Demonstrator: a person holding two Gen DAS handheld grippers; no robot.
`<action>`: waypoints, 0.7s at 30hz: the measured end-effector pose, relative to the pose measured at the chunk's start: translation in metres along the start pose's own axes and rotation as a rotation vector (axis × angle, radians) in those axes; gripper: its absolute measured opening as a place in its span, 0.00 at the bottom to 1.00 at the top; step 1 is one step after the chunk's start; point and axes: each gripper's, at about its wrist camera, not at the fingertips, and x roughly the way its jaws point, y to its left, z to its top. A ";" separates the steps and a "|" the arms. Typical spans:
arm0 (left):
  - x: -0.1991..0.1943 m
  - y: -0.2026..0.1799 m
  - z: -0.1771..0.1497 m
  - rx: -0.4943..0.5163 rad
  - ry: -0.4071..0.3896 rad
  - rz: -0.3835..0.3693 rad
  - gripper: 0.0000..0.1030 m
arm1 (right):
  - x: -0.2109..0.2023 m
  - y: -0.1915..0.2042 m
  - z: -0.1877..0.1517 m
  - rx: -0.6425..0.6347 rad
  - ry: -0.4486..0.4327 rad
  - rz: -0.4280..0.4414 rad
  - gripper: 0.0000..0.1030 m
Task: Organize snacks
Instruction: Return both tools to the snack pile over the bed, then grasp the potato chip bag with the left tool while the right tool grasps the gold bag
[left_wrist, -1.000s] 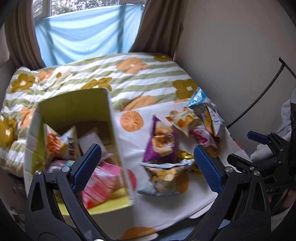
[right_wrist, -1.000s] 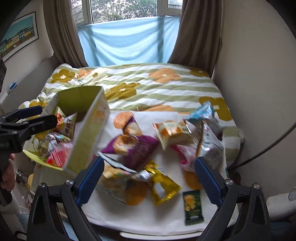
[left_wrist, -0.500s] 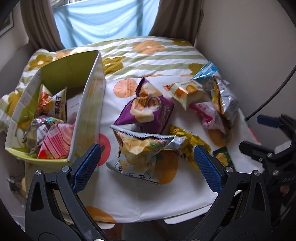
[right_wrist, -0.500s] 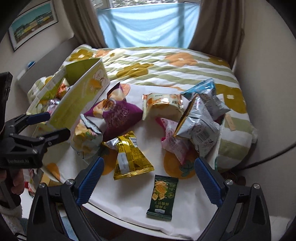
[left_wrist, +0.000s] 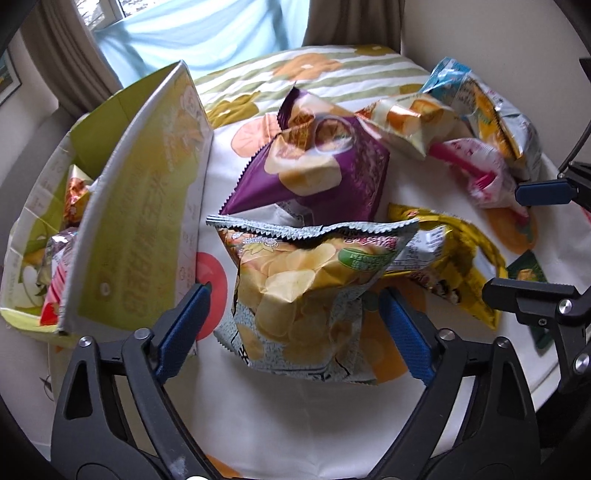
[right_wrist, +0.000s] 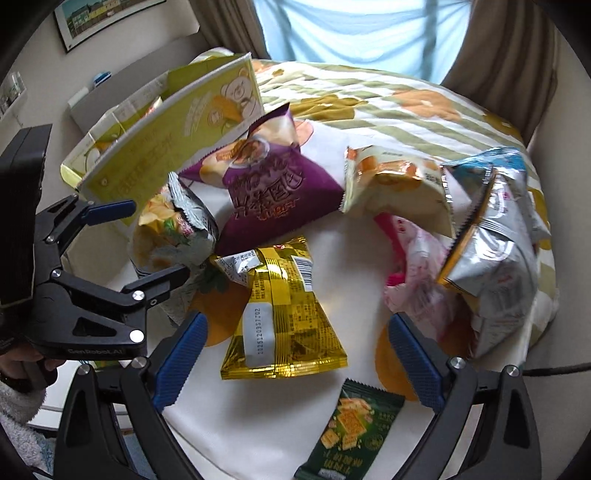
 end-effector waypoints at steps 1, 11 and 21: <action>0.004 0.000 0.000 0.000 0.006 -0.007 0.84 | 0.004 0.001 0.001 -0.014 0.008 0.003 0.94; 0.025 -0.007 -0.005 0.037 0.041 -0.009 0.80 | 0.034 0.003 0.011 -0.047 0.059 0.040 0.93; 0.030 -0.006 -0.010 0.071 0.055 -0.012 0.65 | 0.050 0.008 0.016 -0.057 0.089 0.048 0.83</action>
